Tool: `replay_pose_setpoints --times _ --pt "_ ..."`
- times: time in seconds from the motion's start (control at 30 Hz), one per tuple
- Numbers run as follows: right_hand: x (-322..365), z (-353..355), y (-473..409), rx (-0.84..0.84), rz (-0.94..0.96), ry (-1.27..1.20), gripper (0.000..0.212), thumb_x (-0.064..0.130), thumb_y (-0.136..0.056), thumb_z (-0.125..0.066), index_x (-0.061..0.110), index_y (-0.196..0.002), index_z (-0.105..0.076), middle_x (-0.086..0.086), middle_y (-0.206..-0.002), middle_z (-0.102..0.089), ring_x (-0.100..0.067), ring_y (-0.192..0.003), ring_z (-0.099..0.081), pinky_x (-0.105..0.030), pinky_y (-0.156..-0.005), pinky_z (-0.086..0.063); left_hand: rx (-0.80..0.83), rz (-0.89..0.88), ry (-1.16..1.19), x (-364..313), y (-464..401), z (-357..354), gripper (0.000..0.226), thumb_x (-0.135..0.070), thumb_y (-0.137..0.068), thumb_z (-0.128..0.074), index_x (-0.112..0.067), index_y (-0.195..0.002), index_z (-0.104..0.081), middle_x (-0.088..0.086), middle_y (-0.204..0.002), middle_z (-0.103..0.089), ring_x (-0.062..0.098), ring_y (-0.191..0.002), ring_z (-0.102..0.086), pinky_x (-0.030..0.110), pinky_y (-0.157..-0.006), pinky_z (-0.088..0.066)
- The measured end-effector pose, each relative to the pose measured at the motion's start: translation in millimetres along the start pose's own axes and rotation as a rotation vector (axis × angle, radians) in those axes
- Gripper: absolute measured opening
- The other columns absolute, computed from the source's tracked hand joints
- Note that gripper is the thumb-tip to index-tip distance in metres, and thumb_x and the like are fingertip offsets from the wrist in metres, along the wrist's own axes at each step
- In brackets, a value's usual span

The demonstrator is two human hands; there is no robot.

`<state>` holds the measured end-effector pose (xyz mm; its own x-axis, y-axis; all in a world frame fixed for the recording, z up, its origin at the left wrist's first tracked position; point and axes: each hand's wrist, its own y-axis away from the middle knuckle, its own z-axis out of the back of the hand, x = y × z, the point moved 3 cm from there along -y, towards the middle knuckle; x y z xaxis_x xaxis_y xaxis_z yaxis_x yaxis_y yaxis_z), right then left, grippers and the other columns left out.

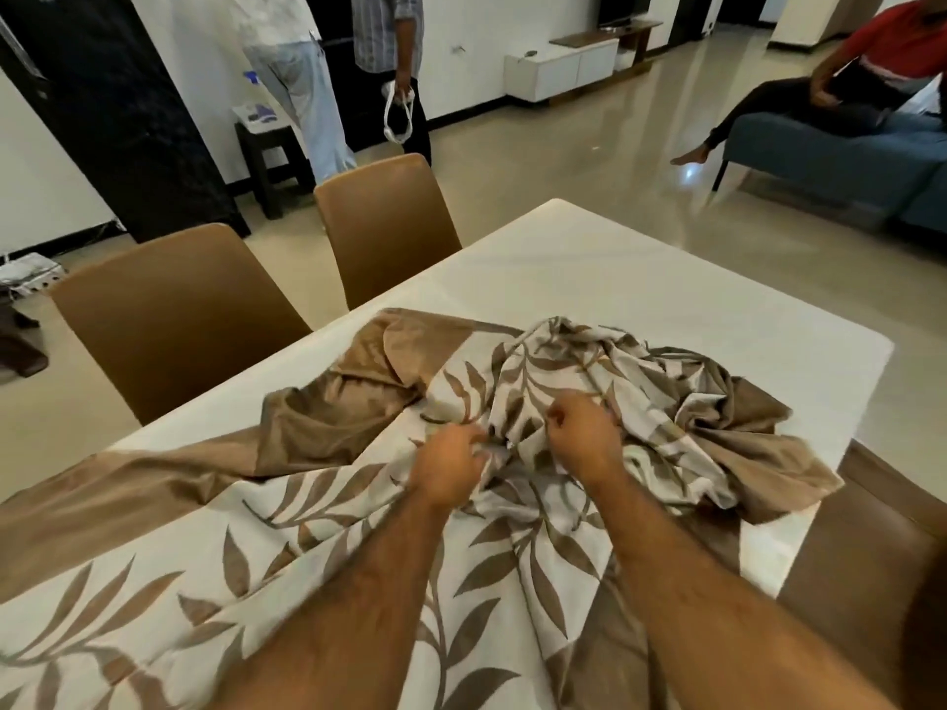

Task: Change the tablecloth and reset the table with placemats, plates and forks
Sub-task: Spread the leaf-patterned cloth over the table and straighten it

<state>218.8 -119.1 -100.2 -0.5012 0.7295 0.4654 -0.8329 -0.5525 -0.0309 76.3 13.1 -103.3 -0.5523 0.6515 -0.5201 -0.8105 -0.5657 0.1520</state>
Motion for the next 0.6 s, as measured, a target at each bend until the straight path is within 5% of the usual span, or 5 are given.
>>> replay_pose_setpoints --times 0.13,0.27,0.47,0.6 --pt "-12.6 -16.0 55.0 -0.127 0.044 -0.047 0.019 0.027 -0.094 -0.057 0.012 -0.086 -0.064 -0.008 -0.082 -0.065 -0.027 -0.077 -0.061 -0.034 -0.065 -0.047 0.117 0.017 -0.01 13.1 76.6 -46.9 0.022 -0.036 -0.091 -0.059 -0.024 -0.108 -0.066 0.0 -0.101 -0.069 0.018 -0.093 -0.063 0.031 -0.081 -0.051" --pt "-32.9 -22.7 98.6 -0.014 -0.017 0.051 0.027 0.036 -0.095 -0.051 0.013 -0.084 -0.061 -0.009 -0.08 -0.066 -0.029 -0.077 -0.063 -0.034 -0.065 -0.046 0.175 0.006 0.043 6.8 135.0 -80.5 0.011 -0.032 -0.09 -0.059 -0.025 -0.099 -0.059 -0.004 -0.095 -0.063 0.015 -0.087 -0.059 0.026 -0.073 -0.046" --pt "-70.5 -13.2 185.5 0.003 -0.034 0.074 0.029 0.045 -0.096 -0.046 0.02 -0.096 -0.06 -0.005 -0.104 -0.061 -0.024 -0.1 -0.055 -0.038 -0.083 -0.047 0.111 -0.161 -0.096 8.2 192.8 -98.3 0.036 -0.038 -0.088 -0.063 -0.024 -0.121 -0.063 0.001 -0.131 -0.052 0.02 -0.12 -0.05 0.033 -0.102 -0.043" --pt "-99.6 -21.8 233.0 0.239 -0.043 0.279 0.054 0.054 -0.094 -0.045 0.023 -0.138 -0.046 -0.008 -0.15 -0.038 -0.027 -0.14 -0.031 -0.045 -0.113 -0.032 0.149 -0.145 -0.134 17.2 228.4 -100.1 0.052 -0.046 -0.089 -0.062 -0.025 -0.136 -0.053 0.002 -0.151 -0.037 0.02 -0.141 -0.03 0.036 -0.115 -0.031"
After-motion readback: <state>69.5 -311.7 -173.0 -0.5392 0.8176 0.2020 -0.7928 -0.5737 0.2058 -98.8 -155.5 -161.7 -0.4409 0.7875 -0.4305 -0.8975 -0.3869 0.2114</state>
